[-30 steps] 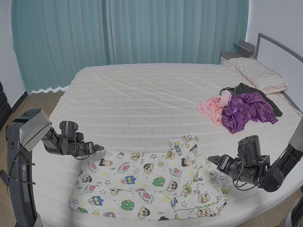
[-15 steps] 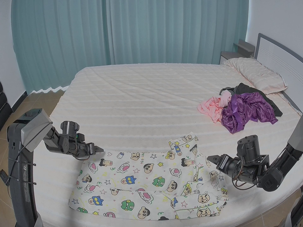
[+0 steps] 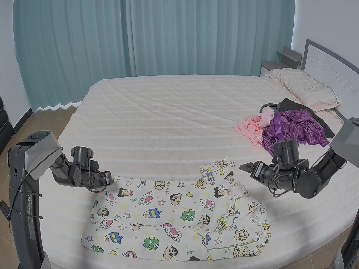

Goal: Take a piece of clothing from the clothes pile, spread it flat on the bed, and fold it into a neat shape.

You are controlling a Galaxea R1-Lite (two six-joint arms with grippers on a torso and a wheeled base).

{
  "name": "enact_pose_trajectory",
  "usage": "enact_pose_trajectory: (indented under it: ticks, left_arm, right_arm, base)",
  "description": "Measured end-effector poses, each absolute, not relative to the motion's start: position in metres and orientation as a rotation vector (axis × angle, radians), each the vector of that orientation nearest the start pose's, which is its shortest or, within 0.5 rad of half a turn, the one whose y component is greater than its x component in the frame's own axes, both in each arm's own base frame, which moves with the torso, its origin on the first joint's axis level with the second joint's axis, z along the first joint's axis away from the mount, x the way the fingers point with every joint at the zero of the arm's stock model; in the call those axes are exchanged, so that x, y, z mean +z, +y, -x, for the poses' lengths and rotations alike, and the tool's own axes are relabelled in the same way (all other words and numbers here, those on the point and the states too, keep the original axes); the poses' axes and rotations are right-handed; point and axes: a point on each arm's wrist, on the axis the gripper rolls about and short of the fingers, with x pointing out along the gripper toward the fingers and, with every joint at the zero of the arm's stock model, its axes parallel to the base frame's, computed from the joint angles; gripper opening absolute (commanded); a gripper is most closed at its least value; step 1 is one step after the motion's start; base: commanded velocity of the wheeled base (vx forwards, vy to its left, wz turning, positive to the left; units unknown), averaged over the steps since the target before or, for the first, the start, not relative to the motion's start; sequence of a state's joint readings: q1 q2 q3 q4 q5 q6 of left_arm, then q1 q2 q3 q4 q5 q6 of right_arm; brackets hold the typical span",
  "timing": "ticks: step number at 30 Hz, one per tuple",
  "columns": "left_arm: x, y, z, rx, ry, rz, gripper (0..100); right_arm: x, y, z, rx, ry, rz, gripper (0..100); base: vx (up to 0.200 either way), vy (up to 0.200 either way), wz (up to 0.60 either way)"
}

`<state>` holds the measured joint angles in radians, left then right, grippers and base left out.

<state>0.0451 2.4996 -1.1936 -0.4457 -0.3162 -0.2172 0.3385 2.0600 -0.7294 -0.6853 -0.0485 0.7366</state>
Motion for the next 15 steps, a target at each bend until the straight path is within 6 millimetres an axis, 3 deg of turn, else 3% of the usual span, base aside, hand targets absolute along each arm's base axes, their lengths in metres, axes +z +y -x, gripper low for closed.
enact_pose_trajectory:
  ticks: [15]
  left_arm:
    - [-0.039, 0.007, -0.41, -0.062, 0.781, 0.471, 0]
  right_arm:
    - [0.033, 0.133, -0.443, 0.031, 0.756, -0.509, 100]
  base:
    - [0.0, 0.0, 0.0]
